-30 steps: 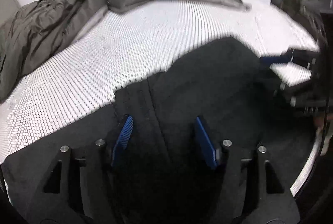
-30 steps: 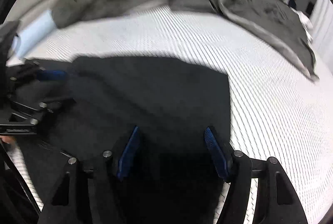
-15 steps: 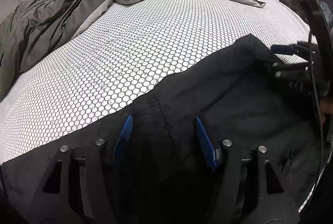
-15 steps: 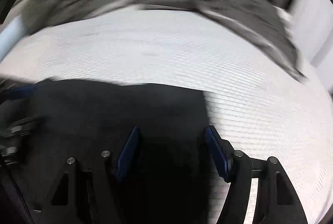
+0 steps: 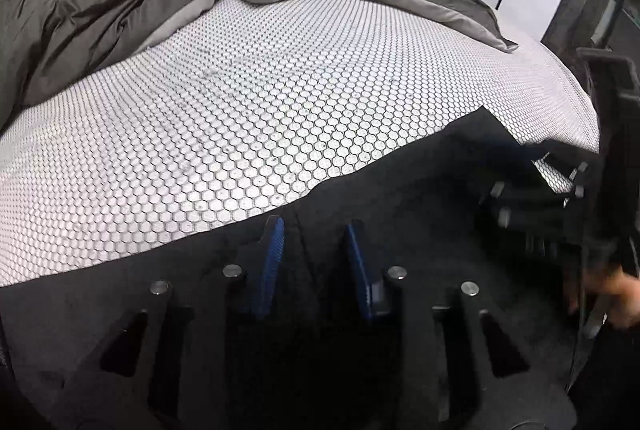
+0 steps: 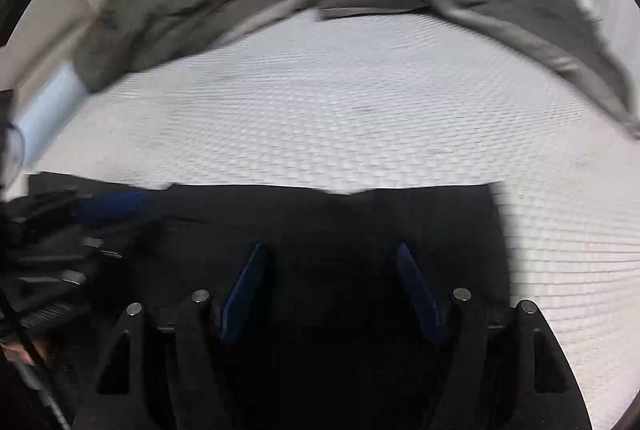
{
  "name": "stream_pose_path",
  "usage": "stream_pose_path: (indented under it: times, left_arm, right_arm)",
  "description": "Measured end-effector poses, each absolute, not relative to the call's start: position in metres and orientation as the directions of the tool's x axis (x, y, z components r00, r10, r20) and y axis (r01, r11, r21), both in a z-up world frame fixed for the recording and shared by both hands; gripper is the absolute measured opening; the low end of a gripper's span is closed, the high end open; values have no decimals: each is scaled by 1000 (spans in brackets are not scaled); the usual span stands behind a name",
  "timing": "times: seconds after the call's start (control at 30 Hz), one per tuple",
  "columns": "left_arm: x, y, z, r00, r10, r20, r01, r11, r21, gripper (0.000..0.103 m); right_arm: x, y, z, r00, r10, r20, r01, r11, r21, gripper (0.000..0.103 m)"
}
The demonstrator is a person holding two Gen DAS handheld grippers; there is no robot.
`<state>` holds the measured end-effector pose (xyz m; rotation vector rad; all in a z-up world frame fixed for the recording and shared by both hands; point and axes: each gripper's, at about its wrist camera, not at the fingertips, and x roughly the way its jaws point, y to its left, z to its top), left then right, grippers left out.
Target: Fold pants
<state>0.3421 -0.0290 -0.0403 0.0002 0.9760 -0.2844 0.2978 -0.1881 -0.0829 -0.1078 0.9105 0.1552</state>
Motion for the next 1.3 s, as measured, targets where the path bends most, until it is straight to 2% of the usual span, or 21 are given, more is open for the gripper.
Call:
stream_pose_path:
  times: [0.07,0.1,0.17,0.2,0.27,0.3,0.37,0.43,0.53,0.63,0.73,0.87,0.93,1.0,1.07,1.1,1.13,1.17,1.2,1.27,1.3]
  left_arm:
    - [338,-24,-38,532,-227,-816,226,966,-122,31]
    - [334,-20,-33,537,-227,-813,214,968,-130,31]
    - [324,-15,-18,558,-229,-798,223,967,-121,31]
    - [310,-17,-6,585,-243,-774,255,961,-109,31]
    - [301,-15,3,604,-269,-750,292,951,-106,45]
    - [294,-21,2,599,-282,-749,317,943,-101,48]
    - [295,-33,-10,574,-268,-774,347,935,-66,50]
    - [301,-42,-32,534,-209,-819,354,935,-8,50]
    - [298,-39,-35,544,-195,-816,383,923,35,51]
    - [292,-17,-31,566,-153,-810,316,948,42,56]
    - [279,-3,-19,586,-159,-794,272,962,8,52]
    - [245,-20,2,623,-271,-734,373,927,-26,53]
    - [236,-40,-5,595,-271,-756,433,901,17,53]
    - [240,-55,-31,552,-214,-806,452,889,74,53]
    - [239,-55,-40,538,-210,-817,452,889,69,54]
    - [235,-50,-37,544,-212,-812,451,890,70,55]
    - [232,-46,-35,548,-214,-809,452,889,71,59]
    - [228,-39,-33,553,-217,-804,448,892,68,67]
    - [226,-35,-34,559,-210,-803,435,898,68,69]
    - [218,-20,-34,587,-173,-791,383,920,83,69]
    - [211,-16,-30,600,-175,-781,370,926,77,68]
  right_arm:
    - [294,-205,-82,637,-129,-760,-50,977,-207,73]
    - [293,-215,-81,636,-145,-758,-19,979,-204,73]
    - [283,-233,-74,646,-51,-762,-25,996,-88,73]
    - [279,-233,-68,658,-37,-752,-30,997,-76,73]
    - [255,-227,-51,707,41,-706,-94,995,-36,73]
    - [252,-218,-45,705,107,-701,-146,989,4,74]
    - [249,-199,-46,665,247,-705,-269,960,83,77]
    - [248,-175,-60,607,293,-739,-348,934,84,77]
    - [245,-157,-89,572,140,-808,-368,924,-100,77]
    - [235,-185,-88,610,17,-792,-272,944,-189,77]
    - [227,-223,-85,638,-82,-766,-162,958,-238,80]
    - [199,-230,-65,669,86,-739,-211,974,-77,79]
    - [193,-213,-57,659,208,-723,-318,948,-17,79]
    - [204,-196,-67,608,260,-750,-374,927,19,80]
    - [209,-183,-93,556,179,-811,-372,927,-50,79]
    - [208,-185,-99,568,134,-812,-361,927,-99,79]
    - [204,-194,-99,581,124,-805,-348,931,-107,79]
    - [192,-201,-95,582,110,-805,-326,939,-107,79]
    - [187,-216,-92,600,49,-798,-280,948,-152,79]
    - [176,-251,-93,620,-30,-784,-197,961,-192,81]
    - [173,-265,-92,620,-14,-785,-172,973,-154,81]
